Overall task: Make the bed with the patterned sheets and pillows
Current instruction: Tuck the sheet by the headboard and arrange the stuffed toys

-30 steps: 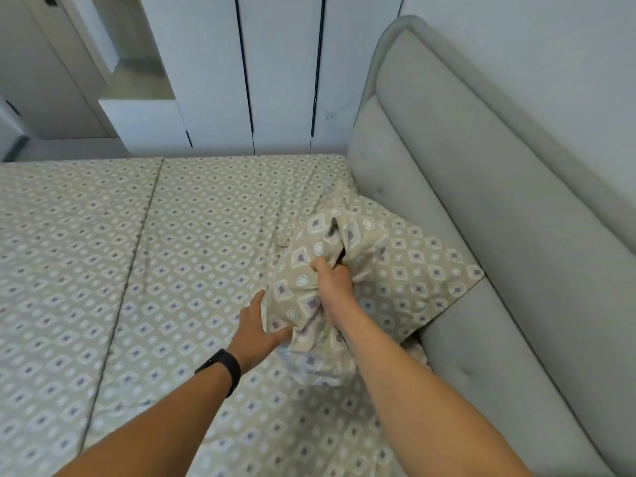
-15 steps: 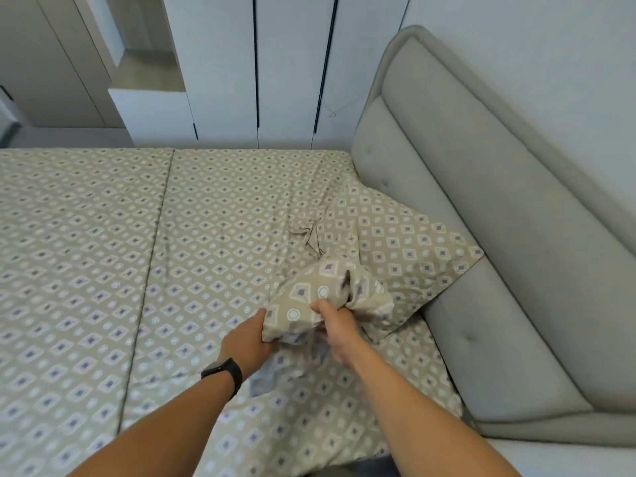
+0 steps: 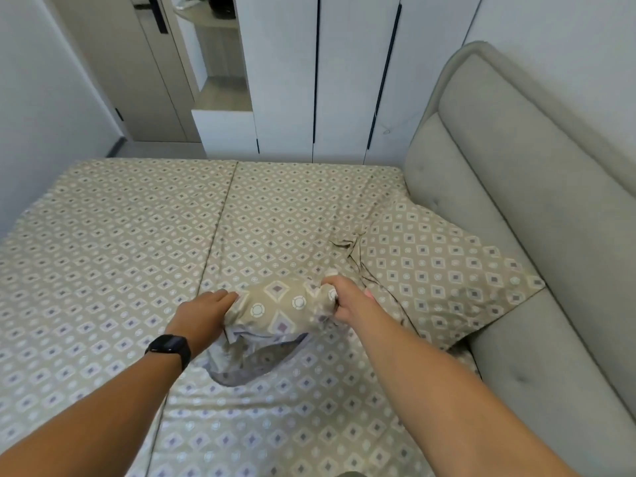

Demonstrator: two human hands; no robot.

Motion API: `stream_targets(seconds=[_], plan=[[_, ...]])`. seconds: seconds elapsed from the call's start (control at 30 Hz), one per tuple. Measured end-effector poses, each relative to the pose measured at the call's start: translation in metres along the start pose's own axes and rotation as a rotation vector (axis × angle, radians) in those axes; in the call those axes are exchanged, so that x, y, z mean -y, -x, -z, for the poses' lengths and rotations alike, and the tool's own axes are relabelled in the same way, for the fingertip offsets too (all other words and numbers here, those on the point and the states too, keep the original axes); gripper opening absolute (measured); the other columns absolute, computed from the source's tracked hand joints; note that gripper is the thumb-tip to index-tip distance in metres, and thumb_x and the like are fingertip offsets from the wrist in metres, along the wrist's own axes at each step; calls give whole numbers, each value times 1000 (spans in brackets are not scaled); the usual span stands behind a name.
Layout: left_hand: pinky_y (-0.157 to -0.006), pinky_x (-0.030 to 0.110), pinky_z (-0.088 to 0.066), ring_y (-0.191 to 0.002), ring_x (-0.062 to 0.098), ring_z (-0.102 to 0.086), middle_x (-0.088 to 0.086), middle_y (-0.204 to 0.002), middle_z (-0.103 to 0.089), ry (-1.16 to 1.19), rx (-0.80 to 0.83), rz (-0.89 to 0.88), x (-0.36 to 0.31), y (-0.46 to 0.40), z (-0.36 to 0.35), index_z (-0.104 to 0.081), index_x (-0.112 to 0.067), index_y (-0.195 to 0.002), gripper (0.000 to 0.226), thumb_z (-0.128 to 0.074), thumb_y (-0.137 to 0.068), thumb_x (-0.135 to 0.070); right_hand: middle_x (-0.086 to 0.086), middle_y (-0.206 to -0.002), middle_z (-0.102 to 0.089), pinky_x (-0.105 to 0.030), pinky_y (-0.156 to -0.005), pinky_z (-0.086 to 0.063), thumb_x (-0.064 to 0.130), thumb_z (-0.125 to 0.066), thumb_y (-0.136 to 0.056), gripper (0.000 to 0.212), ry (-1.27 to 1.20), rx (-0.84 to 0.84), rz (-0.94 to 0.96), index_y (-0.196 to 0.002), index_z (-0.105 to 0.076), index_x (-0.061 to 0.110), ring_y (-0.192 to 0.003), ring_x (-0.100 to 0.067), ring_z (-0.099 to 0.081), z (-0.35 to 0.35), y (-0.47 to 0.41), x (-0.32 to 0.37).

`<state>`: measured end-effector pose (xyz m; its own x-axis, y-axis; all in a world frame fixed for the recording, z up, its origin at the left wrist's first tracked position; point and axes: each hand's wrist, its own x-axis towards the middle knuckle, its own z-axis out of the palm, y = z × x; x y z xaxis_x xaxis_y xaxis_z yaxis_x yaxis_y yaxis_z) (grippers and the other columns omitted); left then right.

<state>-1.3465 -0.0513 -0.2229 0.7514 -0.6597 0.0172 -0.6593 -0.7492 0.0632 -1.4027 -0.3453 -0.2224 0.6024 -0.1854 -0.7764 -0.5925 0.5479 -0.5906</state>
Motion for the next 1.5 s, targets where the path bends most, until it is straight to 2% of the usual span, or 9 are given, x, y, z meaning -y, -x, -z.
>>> stream_targets(seconds=[0.17,0.27,0.73,0.97,1.13,1.23,1.3,1.4,1.5], plan=[[-46,28,-45,-75,28,-66,-1,-89,-66,-5,-47,149,30,35,22,-63,-23,-107,66,-88,-49,-3,-8,-122,-69,-34,-74,-59,-10,-42,-88,60,-18,181,164,-134,-61,23,-95,-26,-72,-57,-1,3],[-45,30,-51,-81,27,-67,-2,-95,-67,18,-46,199,39,60,16,-61,-25,-112,72,-89,-50,-2,-9,-122,-68,-36,-77,-60,-13,-41,-88,62,49,227,196,-139,-59,16,-100,-26,-71,-69,0,-14],[-79,48,-51,-108,37,-57,10,-124,-59,269,-66,570,77,88,10,-54,-17,-131,52,-72,-83,-14,-10,-102,-71,-35,-71,-59,-11,-47,-84,45,233,203,367,-101,-74,20,-90,-29,-71,-167,-6,-6],[-90,46,-49,-121,32,-51,6,-135,-56,382,-91,492,90,91,1,-52,-18,-137,68,-79,-75,-10,-7,-101,-73,-38,-74,-60,-8,-51,-81,40,251,106,474,-95,-75,21,-86,-23,-71,-167,1,-12],[-112,61,-29,-135,32,-41,4,-142,-46,233,361,428,72,92,-46,-40,-27,-143,61,-63,-89,-9,1,-115,-69,-43,-83,-56,5,-58,-87,38,527,-316,376,-119,-69,22,-97,-24,-66,-90,-14,-72],[-108,48,-43,-133,31,-47,6,-149,-46,358,753,419,53,98,-65,-36,-25,-151,60,-61,-97,-27,-11,-135,-59,-41,-94,-53,20,-54,-98,37,978,-570,145,-134,-59,11,-115,-33,-59,-44,-31,-119],[-108,42,-45,-134,30,-48,8,-155,-41,417,901,348,41,110,-74,-40,-20,-151,54,-57,-101,-31,-14,-130,-62,-37,-93,-50,24,-52,-100,34,1185,-487,51,-126,-62,5,-114,-34,-60,-39,-22,-157],[-110,41,-42,-137,30,-45,8,-157,-38,383,1024,289,27,139,-82,-44,-19,-149,49,-54,-103,-32,-8,-94,-60,-30,-58,-41,9,-51,-94,12,1102,-275,34,-92,-59,17,-70,-21,-54,-54,12,-217],[-107,40,-44,-133,30,-49,9,-151,-45,379,1040,310,27,176,-88,-47,-18,-146,46,-54,-103,-30,-1,-75,-48,-31,-58,-38,8,-48,-94,25,1209,-20,-17,-71,-49,18,-59,-16,-40,-76,30,-269]])
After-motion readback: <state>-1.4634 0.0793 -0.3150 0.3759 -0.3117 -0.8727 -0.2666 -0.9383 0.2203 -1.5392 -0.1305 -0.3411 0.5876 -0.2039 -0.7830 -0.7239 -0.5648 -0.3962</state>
